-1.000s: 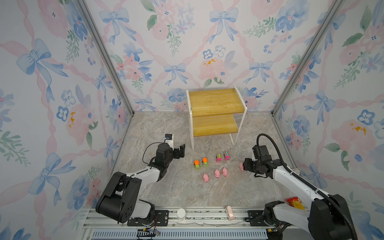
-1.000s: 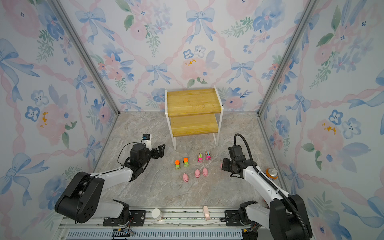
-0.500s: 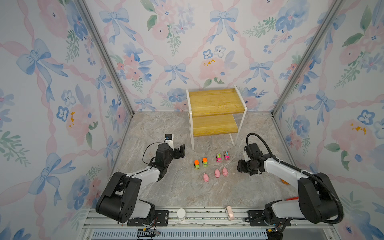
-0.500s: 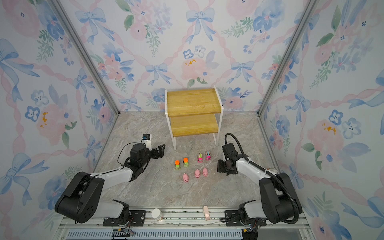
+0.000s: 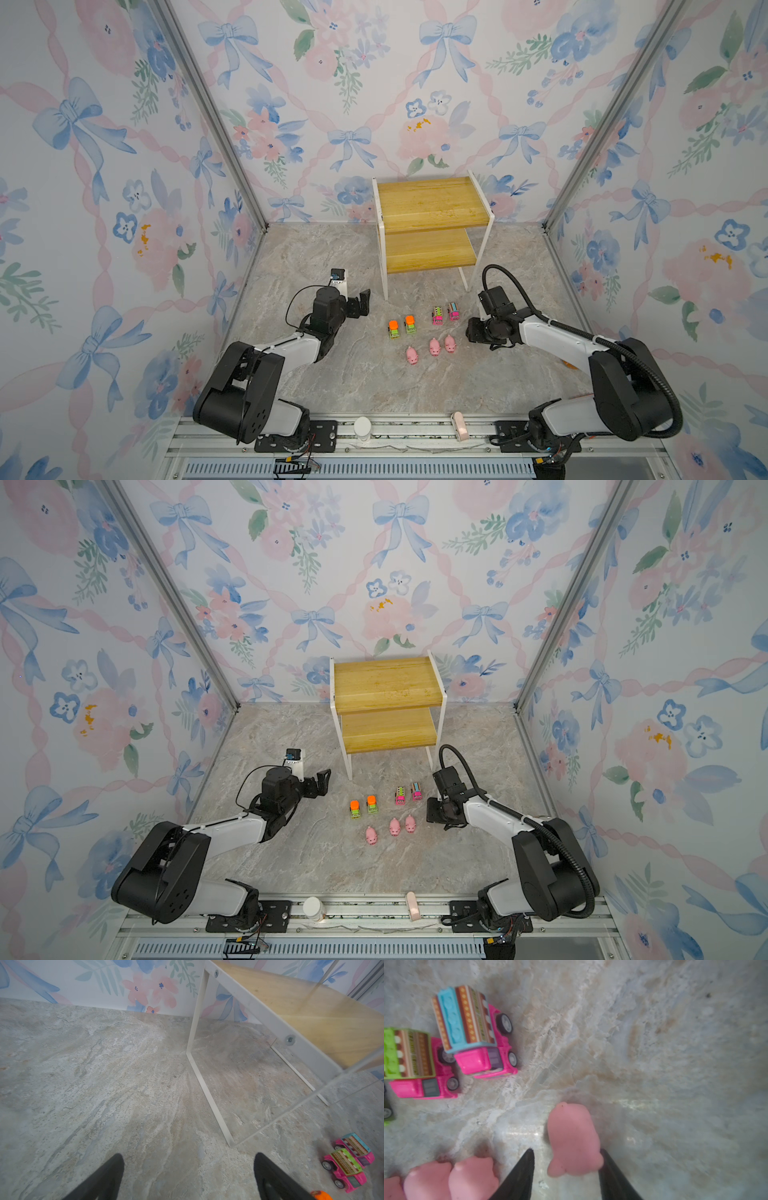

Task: Place and organize the plastic toys onto the shelf
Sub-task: 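Close the right gripper on the pink pig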

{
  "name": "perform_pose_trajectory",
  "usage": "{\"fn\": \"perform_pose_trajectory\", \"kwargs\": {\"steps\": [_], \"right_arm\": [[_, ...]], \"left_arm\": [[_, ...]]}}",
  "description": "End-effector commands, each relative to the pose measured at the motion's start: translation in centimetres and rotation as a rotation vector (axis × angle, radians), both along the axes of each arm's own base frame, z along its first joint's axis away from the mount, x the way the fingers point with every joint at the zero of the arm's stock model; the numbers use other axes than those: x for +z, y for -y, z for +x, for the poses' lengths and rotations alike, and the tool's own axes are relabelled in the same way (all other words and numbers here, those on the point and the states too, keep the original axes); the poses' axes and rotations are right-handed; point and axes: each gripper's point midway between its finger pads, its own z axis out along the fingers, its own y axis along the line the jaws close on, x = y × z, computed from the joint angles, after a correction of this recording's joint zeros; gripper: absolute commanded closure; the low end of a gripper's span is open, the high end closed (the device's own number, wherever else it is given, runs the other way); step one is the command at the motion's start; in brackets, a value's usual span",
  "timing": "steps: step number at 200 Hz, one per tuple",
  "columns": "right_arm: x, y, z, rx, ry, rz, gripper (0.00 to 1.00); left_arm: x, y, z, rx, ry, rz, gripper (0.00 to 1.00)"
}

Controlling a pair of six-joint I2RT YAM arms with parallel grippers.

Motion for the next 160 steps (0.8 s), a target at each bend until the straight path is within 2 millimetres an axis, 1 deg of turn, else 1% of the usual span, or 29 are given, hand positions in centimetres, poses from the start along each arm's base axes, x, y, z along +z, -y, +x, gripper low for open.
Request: {"fn": "perform_pose_trajectory", "kwargs": {"steps": [1, 25, 48, 66, 127, 160], "right_arm": [[-0.8, 0.0, 0.1, -0.047, 0.038, -0.025, 0.48], [-1.6, 0.0, -0.7, -0.057, 0.053, -0.061, 0.47], [-2.1, -0.1, -1.0, -0.054, 0.086, -0.083, 0.47], [-2.5, 0.1, -1.2, -0.056, 0.104, -0.1, 0.48], [-2.6, 1.0, -1.2, -0.076, 0.149, -0.114, 0.48], [-3.0, 1.0, -1.2, -0.076, 0.159, -0.109, 0.48]], "left_arm": [[-0.8, -0.1, -0.1, -0.001, -0.011, 0.031, 0.02], [-0.8, -0.1, -0.2, -0.003, -0.011, 0.033, 0.02], [-0.8, -0.1, -0.1, -0.004, -0.01, 0.034, 0.02], [-0.9, -0.1, -0.2, -0.005, -0.014, 0.032, 0.02], [-1.1, -0.1, -0.2, -0.005, -0.02, 0.028, 0.02], [-0.9, -0.1, -0.2, -0.005, -0.017, 0.027, 0.02]]}}
